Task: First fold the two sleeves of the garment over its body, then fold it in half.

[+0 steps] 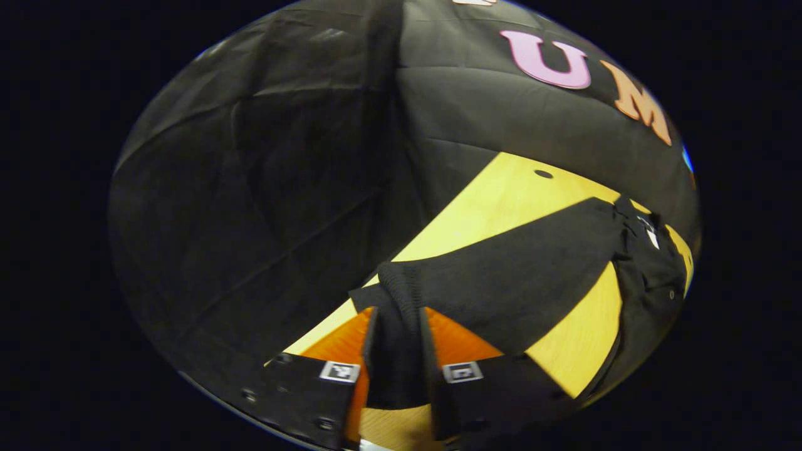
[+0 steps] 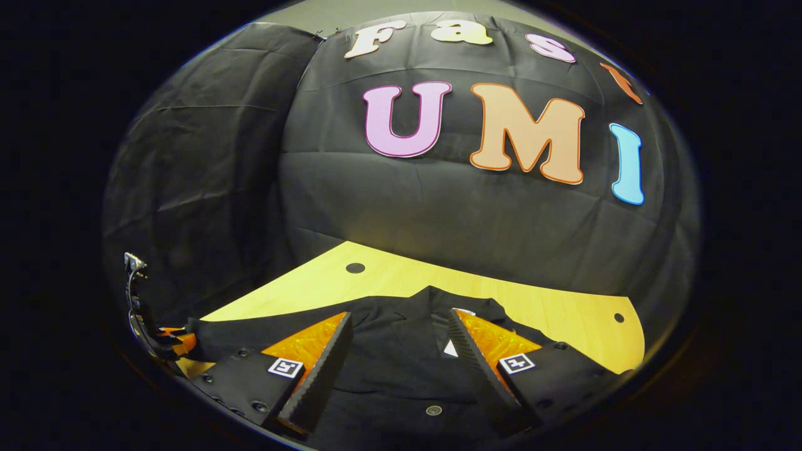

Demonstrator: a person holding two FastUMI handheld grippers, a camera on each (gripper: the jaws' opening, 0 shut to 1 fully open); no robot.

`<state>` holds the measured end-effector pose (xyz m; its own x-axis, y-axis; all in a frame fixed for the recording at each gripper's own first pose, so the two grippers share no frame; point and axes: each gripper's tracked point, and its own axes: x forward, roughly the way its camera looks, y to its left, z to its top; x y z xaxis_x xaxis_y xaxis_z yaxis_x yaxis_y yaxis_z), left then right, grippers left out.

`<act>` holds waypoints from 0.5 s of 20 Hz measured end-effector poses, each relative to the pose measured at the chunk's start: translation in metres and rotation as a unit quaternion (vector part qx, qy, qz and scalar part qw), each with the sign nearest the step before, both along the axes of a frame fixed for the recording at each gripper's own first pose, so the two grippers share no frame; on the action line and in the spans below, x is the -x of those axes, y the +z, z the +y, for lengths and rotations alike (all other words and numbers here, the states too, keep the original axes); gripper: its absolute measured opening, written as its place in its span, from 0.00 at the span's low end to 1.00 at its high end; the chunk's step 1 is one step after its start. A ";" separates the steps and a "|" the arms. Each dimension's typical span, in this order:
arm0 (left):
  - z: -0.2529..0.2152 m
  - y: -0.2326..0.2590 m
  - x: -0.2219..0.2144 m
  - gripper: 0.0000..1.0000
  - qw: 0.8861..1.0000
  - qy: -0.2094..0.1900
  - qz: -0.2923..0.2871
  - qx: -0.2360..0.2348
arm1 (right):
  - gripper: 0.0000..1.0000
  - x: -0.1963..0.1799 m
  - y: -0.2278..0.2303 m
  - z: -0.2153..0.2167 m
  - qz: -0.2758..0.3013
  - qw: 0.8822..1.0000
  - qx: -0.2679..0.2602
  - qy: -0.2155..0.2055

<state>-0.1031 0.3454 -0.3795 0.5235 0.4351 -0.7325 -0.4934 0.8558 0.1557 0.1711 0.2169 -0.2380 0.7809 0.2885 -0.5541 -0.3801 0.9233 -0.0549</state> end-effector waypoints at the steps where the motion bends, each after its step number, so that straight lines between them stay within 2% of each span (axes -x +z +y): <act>1: 0.000 0.002 -0.002 0.07 1.000 -0.004 0.010 -0.007 | 0.97 0.001 0.002 -0.004 -0.001 1.000 0.000 -0.002; 2: -0.002 0.002 -0.005 0.00 1.000 -0.005 0.019 -0.006 | 0.98 0.002 0.004 -0.007 -0.001 1.000 -0.002 -0.004; 4: -0.018 0.011 -0.017 0.00 1.000 -0.008 0.015 0.021 | 0.99 0.002 0.008 -0.018 -0.007 1.000 -0.006 -0.013; 6: -0.042 0.041 -0.050 0.00 0.998 -0.034 -0.030 0.046 | 0.99 0.006 0.018 -0.036 -0.016 0.999 -0.011 -0.027; 10: -0.079 0.087 -0.106 0.00 0.991 -0.104 -0.074 0.023 | 0.99 0.006 0.016 -0.075 -0.015 0.998 -0.014 -0.053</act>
<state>0.0032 0.2666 -0.2927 0.7023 0.2732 -0.6574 -0.3193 0.9462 0.0521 0.1648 0.1420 -0.2218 0.8241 0.2187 -0.5226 -0.2795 0.9593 -0.0394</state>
